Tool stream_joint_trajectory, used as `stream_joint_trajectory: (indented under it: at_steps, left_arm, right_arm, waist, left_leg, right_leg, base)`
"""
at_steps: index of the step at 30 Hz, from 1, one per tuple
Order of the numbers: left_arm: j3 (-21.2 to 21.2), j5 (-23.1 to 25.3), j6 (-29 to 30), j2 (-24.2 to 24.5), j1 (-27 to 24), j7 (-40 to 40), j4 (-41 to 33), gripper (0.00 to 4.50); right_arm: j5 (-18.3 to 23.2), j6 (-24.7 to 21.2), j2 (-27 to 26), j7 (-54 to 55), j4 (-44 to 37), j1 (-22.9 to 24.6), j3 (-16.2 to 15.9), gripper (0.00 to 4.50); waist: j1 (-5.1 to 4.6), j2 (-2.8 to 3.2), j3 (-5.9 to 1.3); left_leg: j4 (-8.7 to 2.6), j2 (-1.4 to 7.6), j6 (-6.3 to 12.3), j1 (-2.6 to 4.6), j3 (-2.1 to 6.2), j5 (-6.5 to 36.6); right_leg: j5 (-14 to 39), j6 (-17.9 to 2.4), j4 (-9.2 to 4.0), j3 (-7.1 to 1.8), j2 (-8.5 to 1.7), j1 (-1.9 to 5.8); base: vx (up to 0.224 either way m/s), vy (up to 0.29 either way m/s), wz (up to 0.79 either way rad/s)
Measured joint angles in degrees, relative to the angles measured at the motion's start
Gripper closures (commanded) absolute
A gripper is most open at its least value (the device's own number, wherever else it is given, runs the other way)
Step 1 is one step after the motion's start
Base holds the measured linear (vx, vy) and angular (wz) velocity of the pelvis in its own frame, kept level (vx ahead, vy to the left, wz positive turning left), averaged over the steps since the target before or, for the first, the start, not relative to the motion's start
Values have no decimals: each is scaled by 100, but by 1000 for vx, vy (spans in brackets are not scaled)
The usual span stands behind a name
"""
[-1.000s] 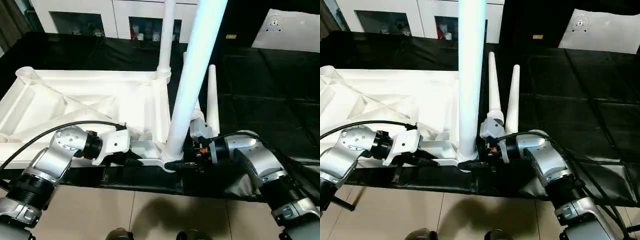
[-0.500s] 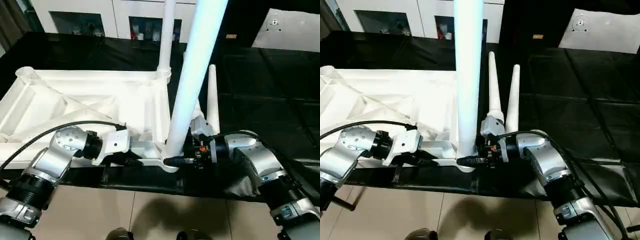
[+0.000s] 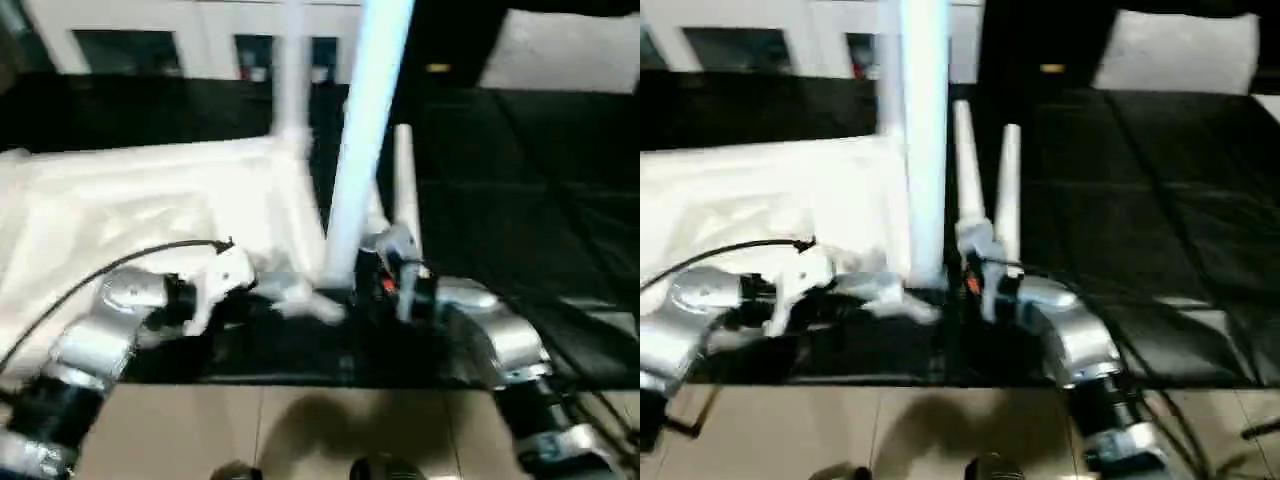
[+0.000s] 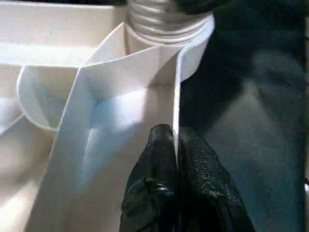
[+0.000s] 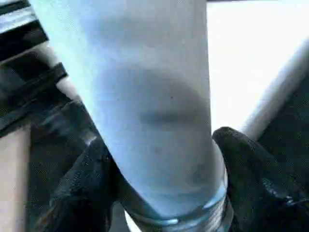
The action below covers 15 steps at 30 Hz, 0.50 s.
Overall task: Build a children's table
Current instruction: Rotate leg to tighten
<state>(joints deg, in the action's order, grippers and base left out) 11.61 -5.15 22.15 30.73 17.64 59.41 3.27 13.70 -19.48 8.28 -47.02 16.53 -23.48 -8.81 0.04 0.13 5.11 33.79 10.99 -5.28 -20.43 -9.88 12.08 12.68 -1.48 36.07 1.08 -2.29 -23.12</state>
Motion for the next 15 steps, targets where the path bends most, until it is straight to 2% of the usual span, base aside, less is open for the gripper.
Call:
stream_joint_trajectory:
  at_steps: [2,5,9,10,11,12,14,15]
  left_arm:
    - [-232,0,621,-412,-244,-641,-486,450]
    - [-338,154,1157,-860,-352,-1297,-854,450]
    - [-212,536,1814,-1630,-313,-2288,-1193,450]
    - [-158,565,1839,-1670,-309,-2396,-1227,450]
    - [-98,610,1839,-1670,-296,-2467,-1251,450]
    - [-54,627,1835,-1660,-281,-2491,-1254,450]
    - [83,718,1748,-1486,-207,-2468,-1252,450]
    - [109,731,1738,-1455,-198,-2466,-1251,450]
  right_arm:
    - [-31,-66,-432,723,59,-41,262,178]
    - [-147,-83,-789,1458,204,-205,407,179]
    - [-355,38,-1200,2439,432,-420,634,179]
    - [-380,85,-1203,2491,432,-417,637,179]
    - [-446,155,-1212,2506,416,-396,636,125]
    - [-475,169,-1212,2520,385,-375,636,111]
    - [-472,178,-1244,2520,301,-309,636,111]
    - [-471,180,-1249,2520,291,-297,636,75]
  waist:
    - [-34,2,1]
    - [-4,6,5]
    - [45,6,7]
    - [63,6,6]
    - [86,6,7]
    - [99,6,6]
    - [139,4,6]
    - [136,3,6]
  left_leg:
    - [-25,0,-3,0,0,-3]
    - [-46,0,-4,-3,0,-7]
    - [-61,-7,27,-9,-2,-25]
    - [-64,-7,30,-11,-1,-25]
    - [-64,-7,35,-13,-1,-22]
    - [-65,-7,38,-13,-1,-20]
    - [-62,-7,44,-12,-1,-16]
    - [-60,-7,45,-12,-1,-16]
  right_leg:
    - [1,0,-8,1,3,-6]
    - [4,-1,-18,6,6,-12]
    - [4,-1,-55,6,1,-12]
    - [3,-1,-67,6,1,-12]
    - [3,0,-77,10,1,-12]
    - [2,0,-82,10,1,-12]
    - [2,1,-85,13,1,-12]
    - [0,3,-85,12,0,-12]
  base:
    - [0,0,0]
    - [0,0,0]
    - [0,0,0]
    - [0,0,0]
    - [0,0,0]
    - [0,0,0]
    - [0,0,0]
    - [0,0,0]
